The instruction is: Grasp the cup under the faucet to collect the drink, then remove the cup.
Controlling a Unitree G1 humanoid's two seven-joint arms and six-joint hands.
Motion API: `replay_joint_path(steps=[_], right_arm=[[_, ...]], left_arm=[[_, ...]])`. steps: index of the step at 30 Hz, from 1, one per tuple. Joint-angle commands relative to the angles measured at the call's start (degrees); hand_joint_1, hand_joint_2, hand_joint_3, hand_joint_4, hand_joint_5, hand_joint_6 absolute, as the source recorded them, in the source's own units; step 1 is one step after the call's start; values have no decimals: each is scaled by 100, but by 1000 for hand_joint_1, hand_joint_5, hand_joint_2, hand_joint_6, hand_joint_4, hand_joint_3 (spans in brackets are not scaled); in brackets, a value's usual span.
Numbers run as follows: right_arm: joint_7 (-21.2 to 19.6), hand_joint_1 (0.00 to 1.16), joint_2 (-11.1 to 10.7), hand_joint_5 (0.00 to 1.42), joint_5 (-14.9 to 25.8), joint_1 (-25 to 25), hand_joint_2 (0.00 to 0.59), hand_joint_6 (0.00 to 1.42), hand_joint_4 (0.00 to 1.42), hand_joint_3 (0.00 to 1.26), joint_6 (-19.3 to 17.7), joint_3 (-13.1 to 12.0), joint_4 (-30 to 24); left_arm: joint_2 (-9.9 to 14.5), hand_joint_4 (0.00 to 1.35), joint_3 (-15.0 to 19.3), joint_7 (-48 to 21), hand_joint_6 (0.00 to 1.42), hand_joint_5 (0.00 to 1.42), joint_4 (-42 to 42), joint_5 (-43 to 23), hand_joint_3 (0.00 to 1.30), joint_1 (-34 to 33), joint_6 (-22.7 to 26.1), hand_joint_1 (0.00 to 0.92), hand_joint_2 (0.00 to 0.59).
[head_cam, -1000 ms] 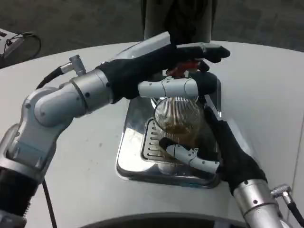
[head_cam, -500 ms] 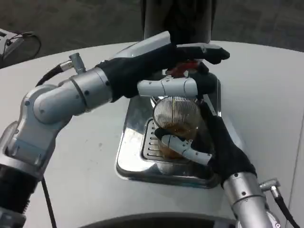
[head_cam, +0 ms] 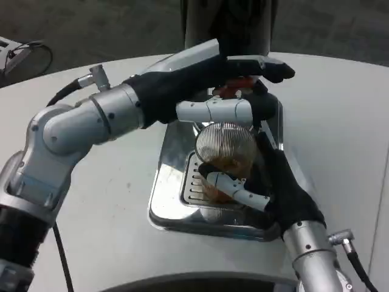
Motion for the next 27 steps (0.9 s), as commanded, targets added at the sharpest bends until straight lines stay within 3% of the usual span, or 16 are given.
replay_joint_path(steps=[1,15,19,27], right_arm=[[-118,630,54,49,-31,22,200,0,0,0,-42,46,66],[-334,638,179,70,-113,-27,212,0,0,0,-14,202,236],[-562,634,256,103,-293,-51,218,0,21,0,11,314,331],[-589,630,356,117,-308,-107,221,0,33,0,64,316,476]], left_arm=[[25,169,-192,-253,128,243,144,247,218,192,136,0,0],[93,173,-179,-297,128,250,21,253,219,222,206,0,0],[104,177,-172,-308,128,250,0,252,222,218,216,0,0],[167,183,-146,-320,128,250,-55,252,227,266,249,0,0]])
